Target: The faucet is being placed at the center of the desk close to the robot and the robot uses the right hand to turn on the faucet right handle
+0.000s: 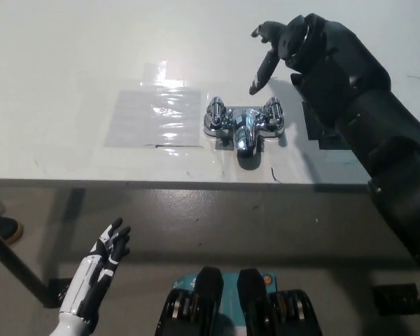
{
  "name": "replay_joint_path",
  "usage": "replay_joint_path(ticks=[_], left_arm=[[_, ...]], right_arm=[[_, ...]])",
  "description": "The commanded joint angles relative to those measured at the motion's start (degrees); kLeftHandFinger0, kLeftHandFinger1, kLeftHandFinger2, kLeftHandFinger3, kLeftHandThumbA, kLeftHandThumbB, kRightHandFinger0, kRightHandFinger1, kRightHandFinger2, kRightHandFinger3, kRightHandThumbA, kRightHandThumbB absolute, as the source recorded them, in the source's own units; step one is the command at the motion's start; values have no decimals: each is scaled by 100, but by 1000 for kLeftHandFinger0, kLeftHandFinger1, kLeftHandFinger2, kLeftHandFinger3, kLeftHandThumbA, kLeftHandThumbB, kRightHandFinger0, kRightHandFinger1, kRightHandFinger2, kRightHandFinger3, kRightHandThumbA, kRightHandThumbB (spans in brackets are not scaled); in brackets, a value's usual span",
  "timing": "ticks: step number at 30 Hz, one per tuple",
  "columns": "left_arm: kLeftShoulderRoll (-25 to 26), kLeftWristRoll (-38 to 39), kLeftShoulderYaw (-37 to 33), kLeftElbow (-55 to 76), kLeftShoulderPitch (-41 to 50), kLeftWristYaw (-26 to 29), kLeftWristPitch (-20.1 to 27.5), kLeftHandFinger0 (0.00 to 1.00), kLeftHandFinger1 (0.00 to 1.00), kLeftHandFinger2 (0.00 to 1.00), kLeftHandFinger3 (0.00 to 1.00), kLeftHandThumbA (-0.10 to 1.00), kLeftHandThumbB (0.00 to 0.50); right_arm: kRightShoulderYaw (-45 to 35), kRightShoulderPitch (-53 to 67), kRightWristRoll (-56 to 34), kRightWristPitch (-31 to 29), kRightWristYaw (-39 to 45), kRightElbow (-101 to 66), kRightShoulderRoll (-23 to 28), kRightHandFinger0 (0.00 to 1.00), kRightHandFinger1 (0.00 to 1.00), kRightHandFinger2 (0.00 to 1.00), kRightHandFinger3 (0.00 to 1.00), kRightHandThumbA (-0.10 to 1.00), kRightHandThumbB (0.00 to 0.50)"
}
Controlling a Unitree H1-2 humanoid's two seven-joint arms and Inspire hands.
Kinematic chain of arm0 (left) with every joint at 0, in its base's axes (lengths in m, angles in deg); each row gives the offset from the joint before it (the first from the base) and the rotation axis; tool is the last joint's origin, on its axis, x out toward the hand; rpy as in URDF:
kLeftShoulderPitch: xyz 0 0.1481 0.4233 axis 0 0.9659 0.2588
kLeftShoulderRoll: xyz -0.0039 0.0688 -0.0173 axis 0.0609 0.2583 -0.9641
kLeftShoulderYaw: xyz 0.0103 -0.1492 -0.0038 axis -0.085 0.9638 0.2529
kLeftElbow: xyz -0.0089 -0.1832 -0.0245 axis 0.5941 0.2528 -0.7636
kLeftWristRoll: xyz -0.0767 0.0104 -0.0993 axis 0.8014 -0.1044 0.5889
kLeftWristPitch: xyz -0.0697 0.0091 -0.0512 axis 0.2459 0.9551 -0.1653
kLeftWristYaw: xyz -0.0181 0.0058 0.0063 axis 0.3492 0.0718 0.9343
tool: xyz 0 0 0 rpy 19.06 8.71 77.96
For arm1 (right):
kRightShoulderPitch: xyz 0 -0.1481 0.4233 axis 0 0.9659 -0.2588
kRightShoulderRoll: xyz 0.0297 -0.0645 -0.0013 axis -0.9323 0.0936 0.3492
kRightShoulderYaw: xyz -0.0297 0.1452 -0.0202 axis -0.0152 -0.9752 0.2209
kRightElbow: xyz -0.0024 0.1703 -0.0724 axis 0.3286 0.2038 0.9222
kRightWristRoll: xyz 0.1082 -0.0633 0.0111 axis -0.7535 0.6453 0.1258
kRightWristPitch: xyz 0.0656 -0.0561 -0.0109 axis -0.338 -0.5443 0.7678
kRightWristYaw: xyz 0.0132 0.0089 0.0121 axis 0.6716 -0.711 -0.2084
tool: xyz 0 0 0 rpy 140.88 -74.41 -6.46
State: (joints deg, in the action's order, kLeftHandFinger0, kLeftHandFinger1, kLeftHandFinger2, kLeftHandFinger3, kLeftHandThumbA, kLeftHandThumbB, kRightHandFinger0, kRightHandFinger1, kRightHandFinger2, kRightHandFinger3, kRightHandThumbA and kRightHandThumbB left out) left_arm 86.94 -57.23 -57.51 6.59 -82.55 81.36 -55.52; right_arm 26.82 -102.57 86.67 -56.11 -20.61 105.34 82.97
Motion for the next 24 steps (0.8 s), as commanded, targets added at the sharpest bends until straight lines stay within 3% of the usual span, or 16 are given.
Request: replay_joint_path(ticks=[1, 2, 3, 4, 7, 8, 11, 16, 18, 24], left_arm=[[76, 12, -6, 118, -46, -73, 189, 1000, 1000, 1000, 1000, 862, 164], [70, -5, -5, 132, -49, -59, 171, 1000, 1000, 1000, 1000, 864, 167], [71, -30, -4, 143, -55, -45, 167, 1000, 1000, 1000, 1000, 867, 162], [80, -29, 0, 138, -67, -49, 181, 1000, 1000, 1000, 1000, 867, 159], [90, -11, 3, 149, -83, -62, 168, 1000, 1000, 1000, 1000, 867, 159], [98, -9, 2, 149, -89, -69, 165, 1000, 1000, 1000, 1000, 867, 157], [101, 10, 8, 149, -98, -74, 154, 1000, 1000, 1000, 1000, 865, 155], [96, -12, 22, 178, -94, -44, 126, 1000, 1000, 1000, 1000, 864, 158], [103, -11, 18, 167, -99, -55, 155, 1000, 1000, 1000, 1000, 864, 149], [108, -24, 18, 204, -124, -50, 83, 1000, 1000, 1000, 1000, 869, 158]], right_arm=[[88, -568, 134, -35, 250, 25, 35, 1000, 1000, 1000, 1000, 904, 336], [12, -574, 50, -25, 243, 71, 30, 1000, 1000, 1000, 1000, 822, 309], [3, -589, 34, -33, 257, 130, 21, 1000, 1000, 1000, 1000, 823, 314], [129, -613, 152, -63, 268, 213, 6, 1000, 1000, 1000, 1000, 881, 323], [286, -627, 281, -58, 210, 331, -20, 1000, 1000, 1000, 1000, 910, 325], [270, -617, 253, -37, 178, 366, -19, 1000, 1000, 1000, 1000, 883, 359], [322, -566, 307, 4, 82, 391, -10, 1000, 1000, 1000, 1000, 859, 402], [351, -500, 333, -63, 100, 445, -11, 1000, 1000, 1000, 1000, 865, 406], [431, -489, 379, -198, 255, 521, -11, 1000, 1000, 1000, 1000, 916, 371], [619, -461, 474, -424, 432, 758, -24, 1000, 1000, 1000, 1000, 958, 359]])
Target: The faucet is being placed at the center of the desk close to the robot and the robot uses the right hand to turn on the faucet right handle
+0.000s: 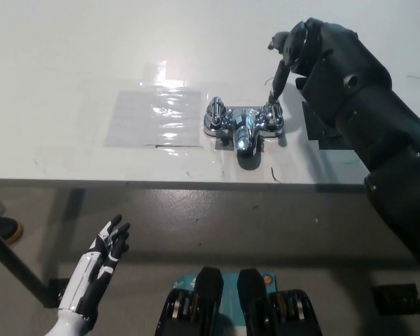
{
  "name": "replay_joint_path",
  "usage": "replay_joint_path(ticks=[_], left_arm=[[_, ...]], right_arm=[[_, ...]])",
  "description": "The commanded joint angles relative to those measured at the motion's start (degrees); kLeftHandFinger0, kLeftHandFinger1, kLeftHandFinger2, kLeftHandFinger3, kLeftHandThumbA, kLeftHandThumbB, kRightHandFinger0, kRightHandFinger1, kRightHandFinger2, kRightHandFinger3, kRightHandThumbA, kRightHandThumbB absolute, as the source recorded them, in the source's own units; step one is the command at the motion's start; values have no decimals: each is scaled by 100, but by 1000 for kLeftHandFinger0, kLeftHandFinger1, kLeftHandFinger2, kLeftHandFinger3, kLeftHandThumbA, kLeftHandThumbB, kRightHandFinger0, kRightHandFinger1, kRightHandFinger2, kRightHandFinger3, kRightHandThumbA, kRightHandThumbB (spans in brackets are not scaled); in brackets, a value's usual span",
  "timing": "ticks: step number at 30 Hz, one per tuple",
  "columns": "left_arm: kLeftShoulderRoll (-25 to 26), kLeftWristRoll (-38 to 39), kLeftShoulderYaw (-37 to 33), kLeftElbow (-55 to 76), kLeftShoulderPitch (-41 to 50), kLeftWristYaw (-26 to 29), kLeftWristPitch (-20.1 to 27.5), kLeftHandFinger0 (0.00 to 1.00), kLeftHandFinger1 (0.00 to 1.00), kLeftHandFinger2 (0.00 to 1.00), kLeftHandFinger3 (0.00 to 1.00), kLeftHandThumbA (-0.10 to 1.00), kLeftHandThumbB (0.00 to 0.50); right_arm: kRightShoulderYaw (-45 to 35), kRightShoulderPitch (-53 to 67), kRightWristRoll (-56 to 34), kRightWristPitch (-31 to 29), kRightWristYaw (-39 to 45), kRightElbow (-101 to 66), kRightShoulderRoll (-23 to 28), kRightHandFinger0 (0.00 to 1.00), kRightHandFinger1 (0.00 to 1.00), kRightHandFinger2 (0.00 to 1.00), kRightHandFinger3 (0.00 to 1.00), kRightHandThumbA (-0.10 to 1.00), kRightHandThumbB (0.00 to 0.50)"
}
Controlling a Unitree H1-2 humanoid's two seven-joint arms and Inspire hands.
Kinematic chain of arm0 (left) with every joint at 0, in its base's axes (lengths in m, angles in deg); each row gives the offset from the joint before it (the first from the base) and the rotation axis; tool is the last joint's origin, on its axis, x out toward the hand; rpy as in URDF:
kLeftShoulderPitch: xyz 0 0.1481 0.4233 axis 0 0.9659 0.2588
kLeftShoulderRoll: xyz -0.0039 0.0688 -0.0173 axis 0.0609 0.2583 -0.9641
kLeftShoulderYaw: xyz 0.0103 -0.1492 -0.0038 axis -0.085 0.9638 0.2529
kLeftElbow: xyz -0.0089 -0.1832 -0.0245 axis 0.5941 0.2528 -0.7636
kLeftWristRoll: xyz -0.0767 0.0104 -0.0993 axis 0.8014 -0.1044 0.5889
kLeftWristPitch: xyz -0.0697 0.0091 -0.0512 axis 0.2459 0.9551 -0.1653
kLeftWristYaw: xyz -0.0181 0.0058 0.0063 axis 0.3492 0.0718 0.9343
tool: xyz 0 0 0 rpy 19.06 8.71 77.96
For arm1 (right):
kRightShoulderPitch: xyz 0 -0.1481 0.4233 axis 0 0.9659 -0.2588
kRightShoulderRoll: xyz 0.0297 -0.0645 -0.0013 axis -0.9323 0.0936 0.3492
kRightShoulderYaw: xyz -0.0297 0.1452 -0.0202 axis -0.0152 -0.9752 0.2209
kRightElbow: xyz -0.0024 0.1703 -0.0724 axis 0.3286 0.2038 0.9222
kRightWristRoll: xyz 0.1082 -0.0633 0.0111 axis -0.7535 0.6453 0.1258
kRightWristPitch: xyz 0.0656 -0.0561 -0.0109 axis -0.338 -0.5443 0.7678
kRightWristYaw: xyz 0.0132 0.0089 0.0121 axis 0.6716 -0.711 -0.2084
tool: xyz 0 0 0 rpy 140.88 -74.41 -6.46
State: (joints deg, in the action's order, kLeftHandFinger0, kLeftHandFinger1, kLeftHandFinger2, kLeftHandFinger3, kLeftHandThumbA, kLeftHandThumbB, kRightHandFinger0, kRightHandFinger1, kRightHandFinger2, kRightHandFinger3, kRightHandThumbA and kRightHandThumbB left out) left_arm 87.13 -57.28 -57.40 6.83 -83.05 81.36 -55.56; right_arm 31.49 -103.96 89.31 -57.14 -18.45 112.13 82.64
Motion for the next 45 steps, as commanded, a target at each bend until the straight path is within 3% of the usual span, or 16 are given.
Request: replay_joint_path(ticks=[1, 3, 5, 11, 19, 21, 24, 26, 35, 37, 43, 45], left_arm=[[88, 11, 13, 192, -75, -60, 64, 1000, 1000, 1000, 1000, 863, 152], [94, 12, 19, 204, -87, -59, 50, 1000, 1000, 1000, 1000, 862, 149], [106, -5, 12, 202, -95, -67, 65, 1000, 1000, 1000, 1000, 865, 141], [112, -46, 15, 186, -152, -41, 62, 1000, 1000, 1000, 1000, 871, 160], [125, -68, 15, 164, -161, -40, 73, 1000, 1000, 1000, 1000, 883, 180], [125, -69, 7, 170, -162, -49, 65, 1000, 1000, 1000, 1000, 890, 190], [127, -49, 10, 180, -185, -58, 46, 1000, 1000, 1000, 1000, 885, 184], [134, -70, 16, 171, -197, -47, 70, 1000, 1000, 1000, 1000, 882, 163], [168, -7, 11, 151, -253, -94, 101, 1000, 1000, 1000, 1000, 883, 171], [166, -51, 6, 167, -252, -66, 68, 1000, 1000, 1000, 1000, 878, 165], [151, -32, 17, 203, -271, -54, 20, 1000, 1000, 1000, 1000, 876, 158], [156, -93, 10, 229, -263, -31, -25, 1000, 1000, 1000, 1000, 882, 161]], right_arm=[[166, -309, 216, -299, 201, 81, 0, 1000, 1000, 1000, 1000, 962, 359], [180, -276, 207, -307, 184, 65, 2, 1000, 1000, 1000, 1000, 972, 348], [22, -216, 62, -246, 48, 65, 4, 1000, 1000, 1000, 1000, 895, 359], [19, -176, 59, -323, 225, 62, 10, 1000, 1000, 1000, 1000, 1000, 332], [-48, -62, 75, -359, 52, -27, 2, 1000, 1000, 1000, 1000, 984, 347], [-35, -60, 57, -434, 236, 15, -8, 1000, 1000, 1000, 1000, 1000, 318], [-46, -61, 46, -508, 222, 56, -10, 1000, 1000, 1000, 1000, 990, 319], [-78, -64, 45, -333, 65, 101, -34, 1000, 1000, 1000, 1000, 916, 376], [60, -29, 193, -233, -40, 190, 31, 1000, 1000, 1000, 1000, 892, 462], [173, -11, 270, -312, 123, 227, 59, 1000, 1000, 1000, 1000, 947, 442], [284, -19, 304, -393, 325, 297, 113, 1000, 1000, 1000, 1000, 964, 417], [389, 6, 404, -389, 217, 317, 122, 1000, 1000, 1000, 1000, 954, 435]])
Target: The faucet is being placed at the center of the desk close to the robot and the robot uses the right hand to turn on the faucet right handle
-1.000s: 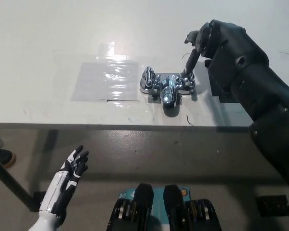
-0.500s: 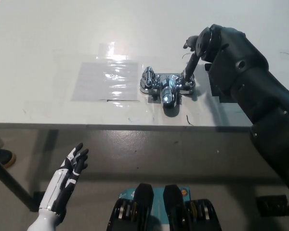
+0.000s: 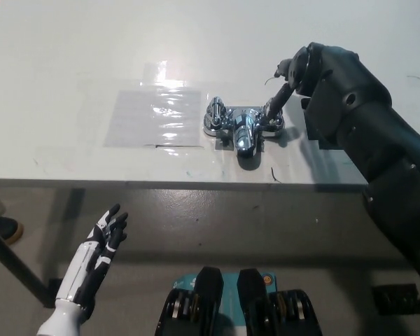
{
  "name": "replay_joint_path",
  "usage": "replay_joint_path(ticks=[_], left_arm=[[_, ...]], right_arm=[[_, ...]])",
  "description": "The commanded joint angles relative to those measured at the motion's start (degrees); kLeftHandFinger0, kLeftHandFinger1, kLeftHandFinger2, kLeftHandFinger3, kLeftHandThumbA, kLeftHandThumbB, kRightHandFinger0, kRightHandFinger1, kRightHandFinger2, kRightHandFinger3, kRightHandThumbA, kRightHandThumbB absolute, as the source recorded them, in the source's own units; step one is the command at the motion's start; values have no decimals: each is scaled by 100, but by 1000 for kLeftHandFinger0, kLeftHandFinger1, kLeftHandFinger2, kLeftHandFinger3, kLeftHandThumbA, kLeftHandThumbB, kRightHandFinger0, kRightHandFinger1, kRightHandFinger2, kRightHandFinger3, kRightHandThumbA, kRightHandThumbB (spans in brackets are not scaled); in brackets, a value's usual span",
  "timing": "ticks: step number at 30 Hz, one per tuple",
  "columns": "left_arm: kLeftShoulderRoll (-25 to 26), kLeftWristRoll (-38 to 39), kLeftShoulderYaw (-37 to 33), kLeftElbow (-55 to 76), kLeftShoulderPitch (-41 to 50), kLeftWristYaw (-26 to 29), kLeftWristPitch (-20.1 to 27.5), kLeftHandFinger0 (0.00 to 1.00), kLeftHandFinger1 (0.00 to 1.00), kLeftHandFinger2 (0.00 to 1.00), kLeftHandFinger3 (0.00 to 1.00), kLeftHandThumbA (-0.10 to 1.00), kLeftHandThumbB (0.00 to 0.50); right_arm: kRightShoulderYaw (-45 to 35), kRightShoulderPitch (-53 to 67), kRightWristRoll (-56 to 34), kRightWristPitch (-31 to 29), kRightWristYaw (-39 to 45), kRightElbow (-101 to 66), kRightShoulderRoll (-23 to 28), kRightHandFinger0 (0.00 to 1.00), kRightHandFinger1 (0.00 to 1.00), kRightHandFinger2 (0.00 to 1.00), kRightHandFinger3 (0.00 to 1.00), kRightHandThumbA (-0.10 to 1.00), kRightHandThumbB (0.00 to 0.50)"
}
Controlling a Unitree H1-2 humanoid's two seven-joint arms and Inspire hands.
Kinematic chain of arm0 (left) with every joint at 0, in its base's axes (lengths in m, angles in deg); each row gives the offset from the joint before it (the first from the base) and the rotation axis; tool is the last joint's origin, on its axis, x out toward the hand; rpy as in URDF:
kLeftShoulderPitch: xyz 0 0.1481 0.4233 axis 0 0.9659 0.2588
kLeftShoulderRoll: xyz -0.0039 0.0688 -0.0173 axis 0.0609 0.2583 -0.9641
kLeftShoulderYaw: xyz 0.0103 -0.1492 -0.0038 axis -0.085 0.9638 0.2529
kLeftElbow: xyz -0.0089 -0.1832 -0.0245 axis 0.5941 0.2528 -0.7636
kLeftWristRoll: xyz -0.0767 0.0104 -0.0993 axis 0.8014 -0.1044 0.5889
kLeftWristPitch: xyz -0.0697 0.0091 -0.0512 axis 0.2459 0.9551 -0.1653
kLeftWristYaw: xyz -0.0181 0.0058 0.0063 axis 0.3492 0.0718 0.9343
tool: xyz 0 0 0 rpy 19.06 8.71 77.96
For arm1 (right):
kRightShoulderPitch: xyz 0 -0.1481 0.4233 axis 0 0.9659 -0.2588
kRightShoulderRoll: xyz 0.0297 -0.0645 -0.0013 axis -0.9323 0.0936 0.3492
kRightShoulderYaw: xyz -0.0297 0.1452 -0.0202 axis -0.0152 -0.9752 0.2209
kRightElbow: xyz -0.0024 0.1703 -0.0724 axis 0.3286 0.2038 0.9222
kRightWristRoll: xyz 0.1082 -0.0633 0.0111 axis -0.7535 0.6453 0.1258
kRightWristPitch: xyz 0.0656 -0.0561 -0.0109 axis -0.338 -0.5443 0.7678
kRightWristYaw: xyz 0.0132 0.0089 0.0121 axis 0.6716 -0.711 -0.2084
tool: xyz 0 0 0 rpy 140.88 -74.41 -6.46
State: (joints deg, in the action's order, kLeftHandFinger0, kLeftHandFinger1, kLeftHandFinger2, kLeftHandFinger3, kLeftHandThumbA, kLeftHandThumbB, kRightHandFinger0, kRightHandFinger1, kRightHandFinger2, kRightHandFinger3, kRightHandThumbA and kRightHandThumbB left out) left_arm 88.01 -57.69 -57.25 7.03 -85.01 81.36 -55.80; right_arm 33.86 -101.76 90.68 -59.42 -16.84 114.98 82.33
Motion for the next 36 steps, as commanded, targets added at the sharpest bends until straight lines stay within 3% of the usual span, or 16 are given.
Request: replay_joint_path(ticks=[1, 5, 7, 9, 13, 15, 18, 20, 22, 32, 34, 35, 36], left_arm=[[68, -48, -5, 209, -67, -34, -5, 1000, 1000, 1000, 1000, 883, 166], [64, -1, 7, 210, -99, -48, 6, 1000, 1000, 1000, 1000, 878, 171], [67, 23, 22, 214, -116, -50, -15, 1000, 1000, 1000, 1000, 873, 178], [77, 18, 20, 204, -129, -57, -8, 1000, 1000, 1000, 1000, 872, 166], [85, 20, 25, 199, -150, -62, -8, 1000, 1000, 1000, 1000, 876, 174], [86, 10, 25, 207, -160, -58, -33, 1000, 1000, 1000, 1000, 885, 190], [80, 47, 32, 199, -179, -73, -12, 1000, 1000, 1000, 1000, 872, 150], [82, 35, 32, 193, -179, -70, 1, 1000, 1000, 1000, 1000, 870, 157], [79, 42, 38, 179, -189, -68, 24, 1000, 1000, 1000, 1000, 872, 165], [86, 35, 37, 171, -235, -71, 23, 1000, 1000, 1000, 1000, 879, 166], [89, 52, 40, 183, -232, -77, -4, 1000, 1000, 1000, 1000, 876, 160], [93, 33, 42, 192, -240, -68, -15, 1000, 1000, 1000, 1000, 876, 160], [94, 31, 42, 193, -241, -67, -16, 1000, 1000, 1000, 1000, 876, 160]], right_arm=[[148, -208, 247, -149, 40, 31, 159, 1000, 1000, 1000, 1000, 926, 434], [181, -220, 258, -112, 56, 44, 218, 1000, 1000, 1000, 1000, 878, 429], [364, -291, 408, -172, 287, 118, 254, 1000, 1000, 1000, 1000, 871, 451], [399, -319, 406, -151, 260, 148, 308, 1000, 1000, 1000, 1000, 774, 487], [631, -410, 521, -220, 587, 225, 363, 1000, 1000, 1000, 1000, 805, 461], [578, -453, 430, -130, 657, 240, 378, 1000, 1000, 1000, 1000, 721, 452], [390, -429, 288, -39, 372, 185, 433, 1000, 1000, 1000, 1000, 566, 483], [299, -419, 235, 11, 298, 167, 447, 1000, 1000, 1000, 1000, 508, 494], [361, -449, 337, 11, 386, 178, 455, 1000, 1000, 1000, 1000, 536, 500], [314, -458, 330, -46, 344, 141, 537, 1000, 1000, 1000, 1000, 467, 500], [442, -523, 418, -184, 726, 199, 557, 1000, 1000, 1000, 1000, 570, 473], [471, -582, 417, -268, 1004, 230, 573, 1000, 1000, 1000, 1000, 600, 439], [473, -588, 417, -276, 1035, 232, 575, 1000, 1000, 1000, 1000, 604, 438]])
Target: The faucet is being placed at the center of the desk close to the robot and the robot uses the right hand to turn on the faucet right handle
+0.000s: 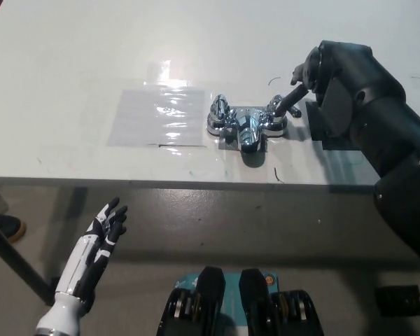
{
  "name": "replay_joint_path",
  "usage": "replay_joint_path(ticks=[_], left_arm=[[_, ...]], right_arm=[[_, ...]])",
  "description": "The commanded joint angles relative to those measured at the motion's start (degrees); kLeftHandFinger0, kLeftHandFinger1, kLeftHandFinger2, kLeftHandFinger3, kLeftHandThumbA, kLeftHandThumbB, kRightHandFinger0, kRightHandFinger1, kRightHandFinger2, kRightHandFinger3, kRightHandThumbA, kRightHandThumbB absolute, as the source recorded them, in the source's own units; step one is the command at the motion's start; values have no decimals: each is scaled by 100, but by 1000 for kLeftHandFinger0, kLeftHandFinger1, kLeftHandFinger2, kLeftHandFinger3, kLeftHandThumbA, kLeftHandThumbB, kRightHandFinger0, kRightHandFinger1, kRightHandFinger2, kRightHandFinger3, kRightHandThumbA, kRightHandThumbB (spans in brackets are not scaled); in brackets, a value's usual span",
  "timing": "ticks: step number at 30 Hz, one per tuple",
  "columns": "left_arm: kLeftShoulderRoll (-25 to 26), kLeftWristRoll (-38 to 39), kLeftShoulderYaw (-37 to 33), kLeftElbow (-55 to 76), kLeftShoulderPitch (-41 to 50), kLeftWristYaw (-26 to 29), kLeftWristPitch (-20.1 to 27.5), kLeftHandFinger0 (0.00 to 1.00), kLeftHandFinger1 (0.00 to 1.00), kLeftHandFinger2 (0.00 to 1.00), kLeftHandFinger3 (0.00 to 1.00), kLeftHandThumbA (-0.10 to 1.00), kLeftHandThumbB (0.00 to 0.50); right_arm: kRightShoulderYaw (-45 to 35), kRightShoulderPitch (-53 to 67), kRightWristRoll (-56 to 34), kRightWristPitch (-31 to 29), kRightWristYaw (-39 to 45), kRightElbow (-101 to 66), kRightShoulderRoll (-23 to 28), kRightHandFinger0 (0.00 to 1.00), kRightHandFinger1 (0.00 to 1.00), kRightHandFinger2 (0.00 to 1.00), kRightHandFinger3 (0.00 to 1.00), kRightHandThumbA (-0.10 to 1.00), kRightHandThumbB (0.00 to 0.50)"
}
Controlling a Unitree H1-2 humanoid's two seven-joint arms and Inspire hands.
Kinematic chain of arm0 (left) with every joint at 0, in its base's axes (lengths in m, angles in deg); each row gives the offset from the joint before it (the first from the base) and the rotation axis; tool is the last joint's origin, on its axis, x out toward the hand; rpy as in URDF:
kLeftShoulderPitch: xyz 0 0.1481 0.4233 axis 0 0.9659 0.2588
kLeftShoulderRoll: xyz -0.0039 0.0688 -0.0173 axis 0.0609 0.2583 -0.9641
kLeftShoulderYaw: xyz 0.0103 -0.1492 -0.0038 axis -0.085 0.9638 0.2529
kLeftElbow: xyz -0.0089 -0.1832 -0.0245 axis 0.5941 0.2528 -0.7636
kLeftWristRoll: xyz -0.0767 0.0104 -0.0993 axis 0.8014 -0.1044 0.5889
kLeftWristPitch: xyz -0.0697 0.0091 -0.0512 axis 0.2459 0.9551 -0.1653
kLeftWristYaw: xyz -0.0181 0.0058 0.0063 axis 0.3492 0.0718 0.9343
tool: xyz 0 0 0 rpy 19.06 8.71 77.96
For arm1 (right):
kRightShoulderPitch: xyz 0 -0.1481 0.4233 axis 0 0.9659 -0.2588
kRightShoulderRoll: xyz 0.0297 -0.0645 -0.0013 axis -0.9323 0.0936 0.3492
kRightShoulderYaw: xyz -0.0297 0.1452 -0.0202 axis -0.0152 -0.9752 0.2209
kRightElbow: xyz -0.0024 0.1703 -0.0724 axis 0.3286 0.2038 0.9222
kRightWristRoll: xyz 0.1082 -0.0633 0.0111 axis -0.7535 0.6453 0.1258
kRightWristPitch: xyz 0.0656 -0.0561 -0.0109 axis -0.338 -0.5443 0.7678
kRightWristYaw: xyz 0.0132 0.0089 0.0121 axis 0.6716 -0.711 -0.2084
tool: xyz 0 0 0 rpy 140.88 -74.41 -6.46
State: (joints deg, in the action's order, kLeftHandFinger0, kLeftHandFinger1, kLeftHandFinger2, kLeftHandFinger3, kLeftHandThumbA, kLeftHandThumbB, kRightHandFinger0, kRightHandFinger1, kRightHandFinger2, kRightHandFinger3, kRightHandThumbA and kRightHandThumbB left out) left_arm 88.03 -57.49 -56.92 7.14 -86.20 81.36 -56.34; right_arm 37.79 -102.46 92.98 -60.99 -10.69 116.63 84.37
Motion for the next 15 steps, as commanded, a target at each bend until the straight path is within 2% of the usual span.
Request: replay_joint_path(ticks=[1, 5, 6, 7, 8, 9, 11, 13, 15], left_arm=[[95, 4, 9, 185, -120, -65, 42, 1000, 1000, 1000, 1000, 880, 167], [102, 45, 19, 202, -127, -79, -1, 1000, 1000, 1000, 1000, 883, 167], [101, 15, 17, 200, -130, -65, 12, 1000, 1000, 1000, 1000, 882, 160], [101, 14, 21, 186, -140, -61, 20, 1000, 1000, 1000, 1000, 882, 159], [104, 17, 24, 181, -150, -63, 21, 1000, 1000, 1000, 1000, 882, 159], [112, 13, 25, 174, -154, -66, 25, 1000, 1000, 1000, 1000, 883, 159], [110, 13, 26, 164, -155, -64, 46, 1000, 1000, 1000, 1000, 887, 165], [111, 16, 27, 154, -158, -65, 64, 1000, 1000, 1000, 1000, 888, 168], [107, 7, 19, 180, -152, -64, 36, 1000, 1000, 1000, 1000, 890, 159]], right_arm=[[155, -552, 256, -134, 535, 88, 372, 1000, 1000, 1000, 1000, 628, 440], [268, -618, 315, -181, 711, 133, 383, 1000, 1000, 1000, 1000, 658, 428], [328, -621, 361, -182, 708, 145, 385, 1000, 1000, 1000, 1000, 663, 442], [433, -649, 436, -270, 899, 167, 401, 1000, 1000, 1000, 1000, 733, 413], [467, -659, 455, -279, 932, 174, 405, 1000, 1000, 1000, 1000, 739, 413], [502, -662, 464, -267, 895, 178, 415, 1000, 1000, 1000, 1000, 740, 411], [452, -670, 379, -293, 930, 177, 452, 1000, 1000, 1000, 1000, 704, 367], [429, -664, 358, -300, 841, 168, 470, 1000, 1000, 1000, 1000, 677, 376], [418, -665, 346, -326, 924, 170, 505, 1000, 1000, 1000, 1000, 680, 342]])
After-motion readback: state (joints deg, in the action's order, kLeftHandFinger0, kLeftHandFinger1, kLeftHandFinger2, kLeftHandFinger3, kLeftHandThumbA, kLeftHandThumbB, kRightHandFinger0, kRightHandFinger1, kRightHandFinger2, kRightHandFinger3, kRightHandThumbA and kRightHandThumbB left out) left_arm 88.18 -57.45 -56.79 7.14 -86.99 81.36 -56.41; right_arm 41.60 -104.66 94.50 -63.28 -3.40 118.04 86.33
